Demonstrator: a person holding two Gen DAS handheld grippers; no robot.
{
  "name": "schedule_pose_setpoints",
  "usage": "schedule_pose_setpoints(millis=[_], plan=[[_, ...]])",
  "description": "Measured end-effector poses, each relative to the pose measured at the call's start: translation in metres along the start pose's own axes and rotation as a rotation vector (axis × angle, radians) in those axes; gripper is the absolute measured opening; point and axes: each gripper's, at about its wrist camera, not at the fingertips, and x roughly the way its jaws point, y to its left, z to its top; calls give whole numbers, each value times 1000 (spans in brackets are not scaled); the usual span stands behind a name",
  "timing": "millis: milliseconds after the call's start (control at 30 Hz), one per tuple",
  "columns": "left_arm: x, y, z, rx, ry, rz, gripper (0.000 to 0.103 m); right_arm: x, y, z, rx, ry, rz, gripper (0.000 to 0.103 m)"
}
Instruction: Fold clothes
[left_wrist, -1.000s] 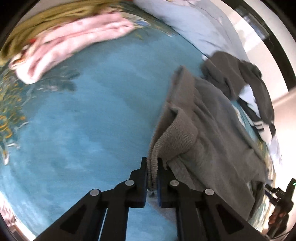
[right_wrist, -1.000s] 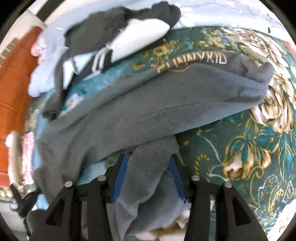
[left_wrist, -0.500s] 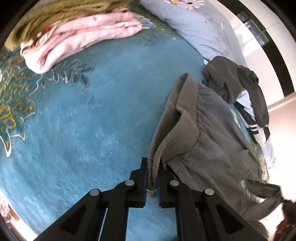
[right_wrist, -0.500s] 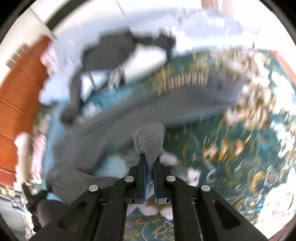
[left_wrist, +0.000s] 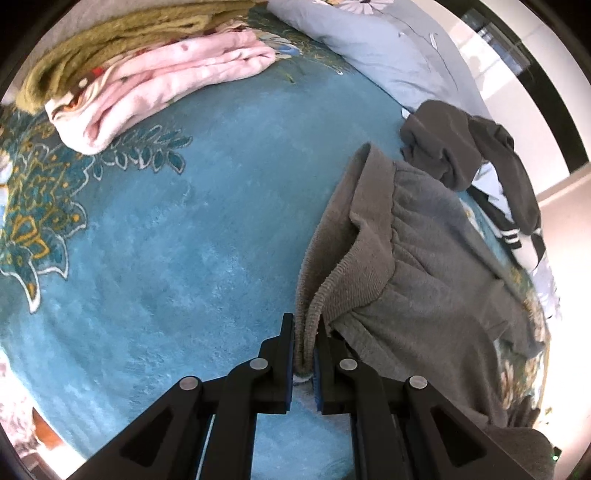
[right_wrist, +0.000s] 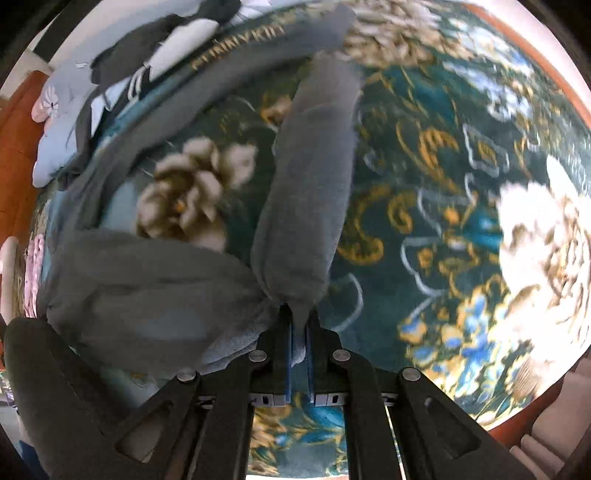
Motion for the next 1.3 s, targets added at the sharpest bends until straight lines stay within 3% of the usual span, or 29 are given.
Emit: schedule_pose_setpoints(millis=[100,200,267,500,600,633,667,700,800,933,1000,1067,1300], plan=[[0,-2,2,-1,3,9,9,-11,-3,6,-1,9,39,9],[1,-2,0,-11,6,20,9,-21,-6,17,-25,-7,43,27],[3,-1,-1,-28,11,19,9,-25,-13,24,-33,-27,39,46],[0,-6,0,-21,17,38,9,-6,-94,30,307,-33,106,48],[1,-9,1,-18,23,53,9,4,-108,35,398,-39,149,48],[1,-9,2,-24,24,54,9,4,-107,39,405,-53,148,41],[1,-9,3,-30,25,55,9,4,-103,43,401,-60,135,15],[0,-9,4,-38,22,49,9,4,-99,48,393,-61,119,5],[-6,-9,7,-48,13,32,9,-14,-80,68,324,-76,177,5],[-17,-21,9,23,-3,55,9,-100,-56,93,132,-274,232,5],[-18,-23,9,31,-5,50,9,-138,-63,92,114,-373,238,5],[-15,-20,6,21,-1,47,9,-149,-77,82,139,-420,229,5],[-2,-5,-2,-28,42,42,9,-83,-114,49,306,-249,166,5]])
